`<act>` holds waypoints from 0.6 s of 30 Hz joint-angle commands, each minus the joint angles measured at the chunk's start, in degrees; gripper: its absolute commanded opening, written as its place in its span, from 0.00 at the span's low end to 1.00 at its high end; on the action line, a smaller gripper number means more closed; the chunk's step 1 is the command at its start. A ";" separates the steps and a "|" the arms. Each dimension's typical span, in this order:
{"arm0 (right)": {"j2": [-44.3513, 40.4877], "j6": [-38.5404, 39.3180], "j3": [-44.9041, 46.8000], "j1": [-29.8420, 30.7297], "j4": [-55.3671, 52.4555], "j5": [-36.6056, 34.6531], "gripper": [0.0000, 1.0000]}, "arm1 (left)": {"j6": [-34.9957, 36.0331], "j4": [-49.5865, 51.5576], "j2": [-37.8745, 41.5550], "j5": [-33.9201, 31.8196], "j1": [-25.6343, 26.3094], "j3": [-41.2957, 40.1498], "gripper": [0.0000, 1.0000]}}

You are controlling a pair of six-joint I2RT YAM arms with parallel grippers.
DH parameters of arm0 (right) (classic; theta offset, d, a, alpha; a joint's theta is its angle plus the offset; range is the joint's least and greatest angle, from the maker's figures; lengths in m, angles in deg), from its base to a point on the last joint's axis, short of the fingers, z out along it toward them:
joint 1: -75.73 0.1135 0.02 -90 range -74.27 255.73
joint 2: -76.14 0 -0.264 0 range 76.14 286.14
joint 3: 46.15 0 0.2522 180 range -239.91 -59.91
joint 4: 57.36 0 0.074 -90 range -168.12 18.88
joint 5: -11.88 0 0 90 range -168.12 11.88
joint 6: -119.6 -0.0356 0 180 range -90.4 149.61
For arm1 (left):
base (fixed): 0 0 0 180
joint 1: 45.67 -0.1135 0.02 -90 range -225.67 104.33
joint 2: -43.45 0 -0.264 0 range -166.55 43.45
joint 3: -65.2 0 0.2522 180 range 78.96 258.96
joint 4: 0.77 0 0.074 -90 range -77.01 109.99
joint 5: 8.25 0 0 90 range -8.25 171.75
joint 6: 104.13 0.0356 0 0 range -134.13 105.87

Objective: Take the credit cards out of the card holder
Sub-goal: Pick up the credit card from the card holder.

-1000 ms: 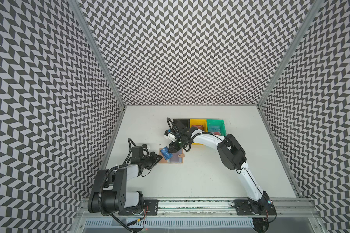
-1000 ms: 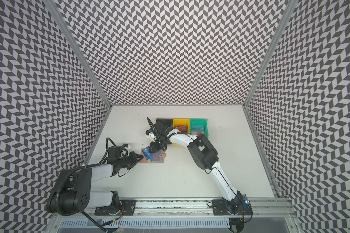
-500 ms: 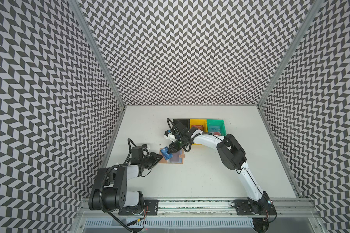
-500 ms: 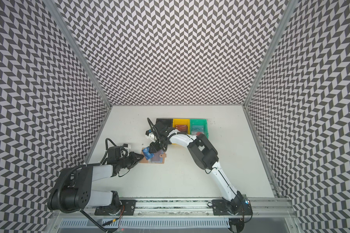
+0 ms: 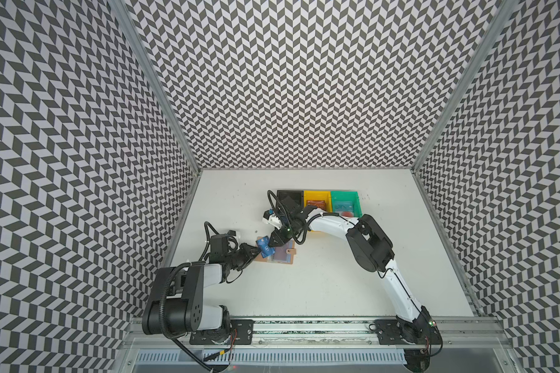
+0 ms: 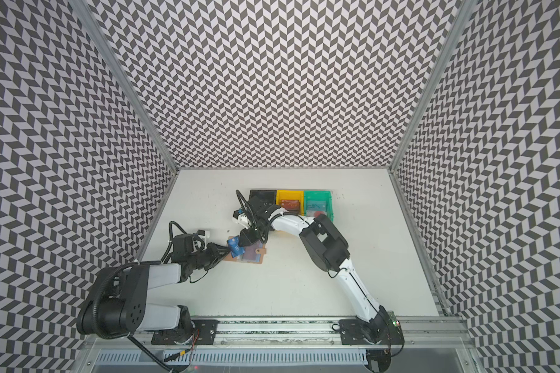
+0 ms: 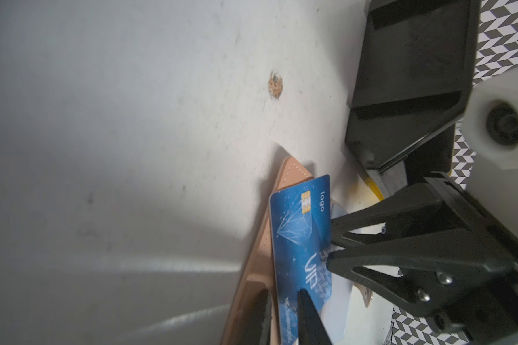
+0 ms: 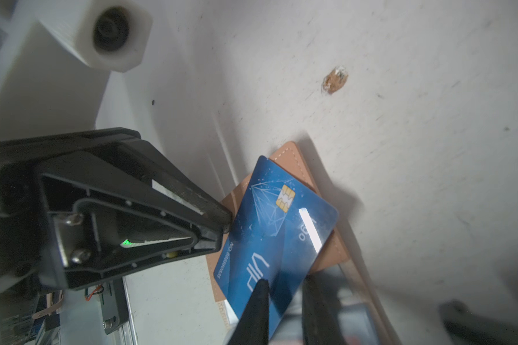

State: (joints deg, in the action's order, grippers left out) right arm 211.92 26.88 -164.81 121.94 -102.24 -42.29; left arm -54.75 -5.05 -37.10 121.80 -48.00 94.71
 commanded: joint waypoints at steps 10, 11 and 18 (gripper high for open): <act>0.44 -0.70 1.87 0.28 2.34 3.66 0.17 | 0.02 -1.09 -1.96 -0.68 -0.13 -1.34 0.23; 0.59 -0.66 1.89 0.33 2.41 3.71 0.16 | 0.06 -1.07 -1.97 -0.64 -0.18 -1.35 0.23; 0.89 -0.66 2.59 0.19 2.97 4.88 0.11 | 0.02 -0.94 -1.80 -0.78 -0.18 -1.36 0.23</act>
State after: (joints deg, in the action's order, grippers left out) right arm 211.92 25.86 -163.26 121.66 -100.57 -39.53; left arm -54.75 -6.86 -37.94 122.17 -48.09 94.51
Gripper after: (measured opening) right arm 0.118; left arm 0.232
